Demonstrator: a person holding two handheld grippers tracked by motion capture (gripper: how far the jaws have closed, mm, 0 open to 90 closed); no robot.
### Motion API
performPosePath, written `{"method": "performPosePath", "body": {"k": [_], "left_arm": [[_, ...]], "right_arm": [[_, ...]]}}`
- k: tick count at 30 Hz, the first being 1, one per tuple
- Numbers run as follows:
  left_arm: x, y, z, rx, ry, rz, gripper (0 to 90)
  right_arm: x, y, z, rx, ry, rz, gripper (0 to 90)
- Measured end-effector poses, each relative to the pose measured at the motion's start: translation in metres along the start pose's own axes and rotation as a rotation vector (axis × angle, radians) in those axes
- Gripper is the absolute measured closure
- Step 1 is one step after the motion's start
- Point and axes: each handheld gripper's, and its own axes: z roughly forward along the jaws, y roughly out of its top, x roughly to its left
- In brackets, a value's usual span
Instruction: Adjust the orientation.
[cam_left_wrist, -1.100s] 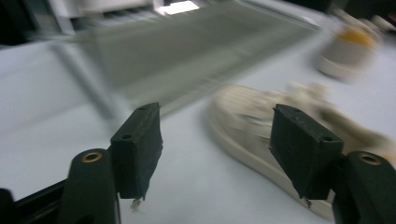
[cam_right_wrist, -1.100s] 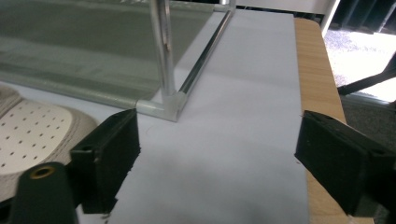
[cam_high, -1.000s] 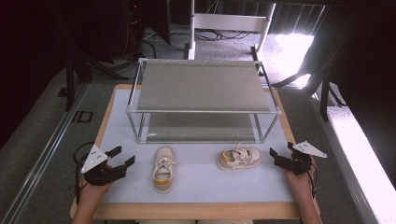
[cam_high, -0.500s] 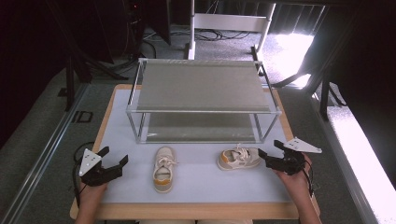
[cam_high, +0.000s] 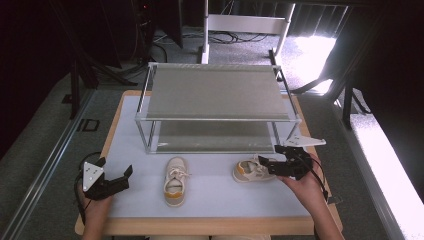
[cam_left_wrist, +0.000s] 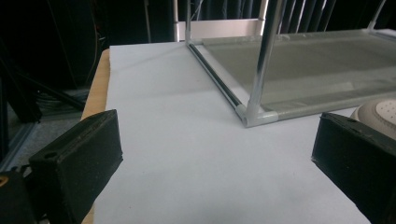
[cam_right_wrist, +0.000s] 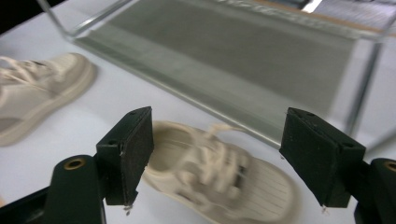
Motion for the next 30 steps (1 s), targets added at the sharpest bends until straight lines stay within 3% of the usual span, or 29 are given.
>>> {"method": "performPosePath", "body": {"k": [4,5,12,14,17,20,25,30], "left_arm": [[-0.004,0.001,0.002,0.022,-0.003,0.042,1.4],[-0.004,0.001,0.002,0.021,-0.002,0.047,1.4],[-0.004,0.001,0.002,0.021,-0.013,0.051,1.4],[-0.005,0.001,0.002,0.025,-0.017,0.057,1.4],[-0.006,0.001,0.003,0.034,-0.02,0.068,1.4],[-0.006,0.001,0.003,0.035,-0.022,0.072,1.4],[-0.007,0.001,0.004,0.041,-0.024,0.077,1.4],[-0.007,0.001,0.004,0.045,-0.024,0.083,1.4]], "right_arm": [[0.01,0.012,0.009,0.067,0.036,0.019,35.0],[0.015,0.015,0.014,0.1,0.037,0.015,41.0],[0.032,0.024,0.044,0.282,0.063,-0.045,54.1],[0.033,0.025,0.053,0.344,0.097,-0.015,54.2],[0.035,0.027,0.068,0.416,0.09,0.005,56.2],[0.037,0.027,0.081,0.479,0.115,0.019,61.1],[0.039,0.032,0.093,0.544,0.084,0.026,67.4],[0.037,0.035,0.095,0.573,0.095,0.045,68.5]]}}
